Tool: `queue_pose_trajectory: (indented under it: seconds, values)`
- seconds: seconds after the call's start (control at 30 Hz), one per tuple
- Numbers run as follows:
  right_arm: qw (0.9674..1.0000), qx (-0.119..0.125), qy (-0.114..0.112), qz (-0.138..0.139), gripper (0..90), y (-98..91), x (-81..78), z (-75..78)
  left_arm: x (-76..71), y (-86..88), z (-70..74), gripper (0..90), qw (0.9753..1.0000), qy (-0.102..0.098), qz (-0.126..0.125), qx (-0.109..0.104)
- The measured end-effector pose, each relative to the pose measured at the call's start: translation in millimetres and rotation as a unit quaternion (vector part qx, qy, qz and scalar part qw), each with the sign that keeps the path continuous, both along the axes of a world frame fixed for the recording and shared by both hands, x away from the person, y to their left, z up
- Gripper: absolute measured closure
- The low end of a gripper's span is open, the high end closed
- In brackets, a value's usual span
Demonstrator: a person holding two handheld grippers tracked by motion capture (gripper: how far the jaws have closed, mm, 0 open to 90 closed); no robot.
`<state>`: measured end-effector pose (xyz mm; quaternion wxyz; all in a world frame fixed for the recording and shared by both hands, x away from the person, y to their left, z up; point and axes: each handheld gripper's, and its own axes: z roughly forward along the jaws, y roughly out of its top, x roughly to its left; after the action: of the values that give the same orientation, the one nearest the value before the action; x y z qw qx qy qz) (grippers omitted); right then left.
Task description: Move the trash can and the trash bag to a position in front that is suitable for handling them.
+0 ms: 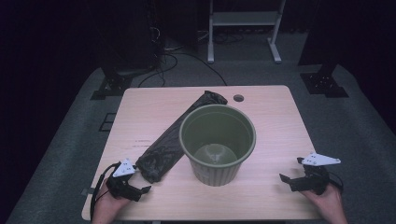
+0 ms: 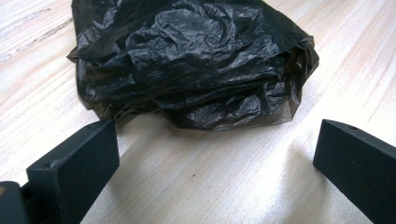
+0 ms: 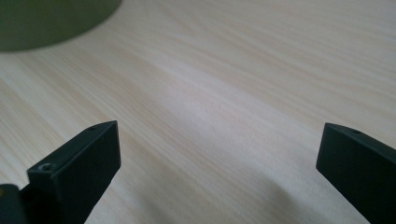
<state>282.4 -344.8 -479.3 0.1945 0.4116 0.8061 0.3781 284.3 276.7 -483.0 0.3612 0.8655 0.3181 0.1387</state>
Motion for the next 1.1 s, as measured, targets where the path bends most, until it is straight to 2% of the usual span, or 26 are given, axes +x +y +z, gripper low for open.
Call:
queue_pose_trajectory:
  seconds: [0.1, 0.2, 0.23, 0.27, 0.3, 0.5, 0.6, 0.7, 0.87, 1.1]
  values:
    - [0.9999, -0.006, 0.014, -0.005, 0.0, -0.7, 1.4, -6.9, -0.7, 0.7, 0.8, 0.0, 1.0, 0.003, 0.001, 0.001]
    - [0.9992, -0.023, 0.029, -0.014, 0.0, 0.5, 5.5, -8.8, -3.0, 0.4, 3.3, 0.0, 1.0, 0.002, -0.003, 0.0]
    - [0.9989, -0.02, 0.039, -0.015, 0.0, 0.5, 7.5, -9.3, -5.5, 0.8, 6.6, 0.0, 1.0, -0.003, -0.004, -0.002]
    - [0.9989, -0.02, 0.039, -0.015, 0.0, 0.4, 7.6, -9.4, -5.5, 0.8, 6.6, 0.0, 1.0, -0.003, -0.004, -0.002]
    - [0.9989, -0.02, 0.039, -0.015, 0.0, 0.4, 7.6, -9.4, -7.9, 2.9, 10.5, 0.0, 0.9999, -0.007, -0.003, -0.015]
    - [0.999, -0.02, 0.039, -0.009, 0.0, 0.2, 8.7, -9.4, -11.4, 7.6, 19.7, 0.0, 0.9995, -0.009, 0.003, -0.03]
    - [0.999, -0.02, 0.038, -0.008, 0.0, 0.2, 9.1, -9.4, -11.4, 6.5, 29.3, 0.0, 0.9987, -0.009, 0.003, -0.049]
    - [0.999, -0.02, 0.039, -0.008, 0.0, 0.2, 9.1, -9.4, -10.6, 2.3, 34.6, 0.0, 0.9987, -0.012, 0.002, -0.049]
    - [0.999, -0.02, 0.039, -0.008, 0.0, 0.2, 9.1, -9.4, -1.1, -10.1, 44.1, 0.0, 0.9983, -0.013, -0.005, -0.056]
    - [0.999, -0.02, 0.039, -0.008, 0.0, 0.2, 9.1, -9.4, 18.2, -28.9, 52.4, 0.0, 0.9987, -0.014, -0.008, -0.049]
